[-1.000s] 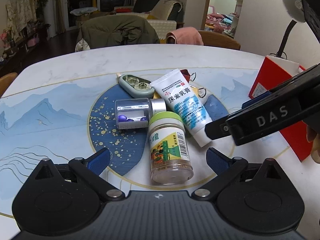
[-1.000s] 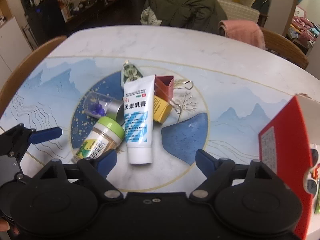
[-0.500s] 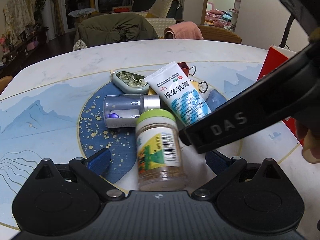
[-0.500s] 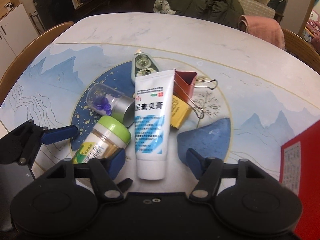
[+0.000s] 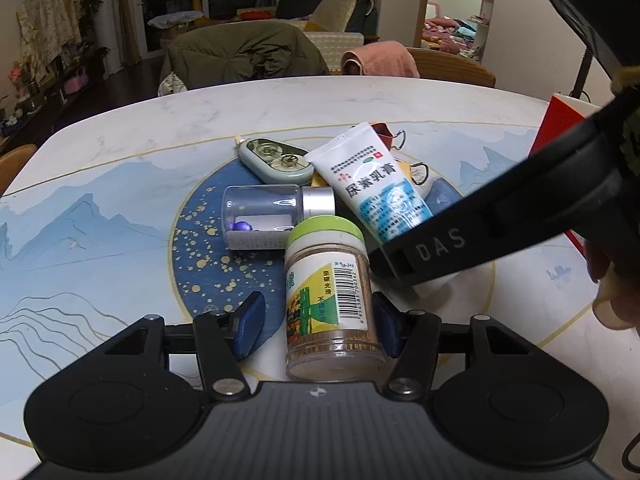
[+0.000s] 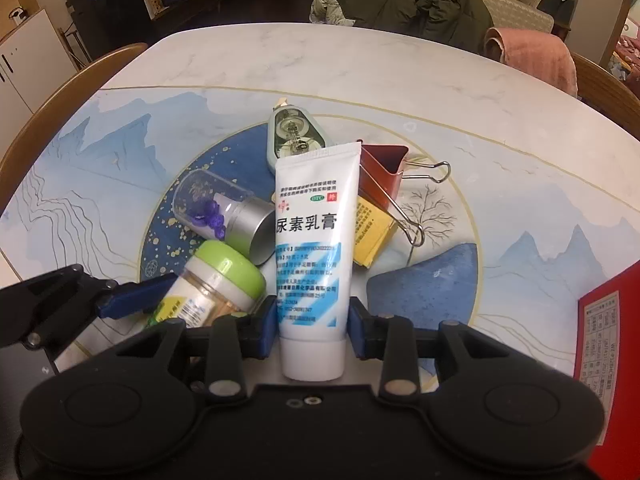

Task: Organize rigid objects
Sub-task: 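Grasp the toothpick jar with the left gripper while the right gripper grasps the white ointment tube, then carry the jar and ointment tube over the shoebox with both grippers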

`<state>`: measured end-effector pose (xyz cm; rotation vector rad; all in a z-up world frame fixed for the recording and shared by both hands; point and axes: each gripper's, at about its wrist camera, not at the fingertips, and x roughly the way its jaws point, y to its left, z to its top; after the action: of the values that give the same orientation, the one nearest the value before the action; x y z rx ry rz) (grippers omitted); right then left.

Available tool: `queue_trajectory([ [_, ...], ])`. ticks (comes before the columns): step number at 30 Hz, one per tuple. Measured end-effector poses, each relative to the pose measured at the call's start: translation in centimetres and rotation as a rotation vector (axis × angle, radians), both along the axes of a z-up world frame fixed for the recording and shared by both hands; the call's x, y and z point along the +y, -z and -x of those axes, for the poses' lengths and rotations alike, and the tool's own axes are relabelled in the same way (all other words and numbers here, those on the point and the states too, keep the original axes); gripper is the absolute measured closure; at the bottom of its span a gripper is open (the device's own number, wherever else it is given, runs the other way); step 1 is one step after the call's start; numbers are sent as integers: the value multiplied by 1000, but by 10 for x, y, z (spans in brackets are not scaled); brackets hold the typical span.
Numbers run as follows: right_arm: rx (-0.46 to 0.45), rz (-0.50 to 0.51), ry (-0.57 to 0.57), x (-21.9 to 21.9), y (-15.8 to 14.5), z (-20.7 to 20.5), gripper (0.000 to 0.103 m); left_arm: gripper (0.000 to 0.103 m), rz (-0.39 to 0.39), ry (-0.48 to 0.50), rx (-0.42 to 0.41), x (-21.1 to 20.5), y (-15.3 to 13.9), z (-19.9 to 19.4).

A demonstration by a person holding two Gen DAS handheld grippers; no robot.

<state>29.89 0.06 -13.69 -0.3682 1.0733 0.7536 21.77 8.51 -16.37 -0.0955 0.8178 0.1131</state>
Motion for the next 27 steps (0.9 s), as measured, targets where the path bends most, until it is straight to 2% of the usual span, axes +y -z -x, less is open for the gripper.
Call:
queue_trajectory([
  [2,2,-9,5,-2,-1,2,69,60,17,12,-1,0,-1,1],
  [13,6,-62,63,-34,-28,21,69,60,32,27,11,-8,-13,17],
  [27,2,-120,114,-97,-81,59,69,60,63,99,-45,-43,-71,45],
])
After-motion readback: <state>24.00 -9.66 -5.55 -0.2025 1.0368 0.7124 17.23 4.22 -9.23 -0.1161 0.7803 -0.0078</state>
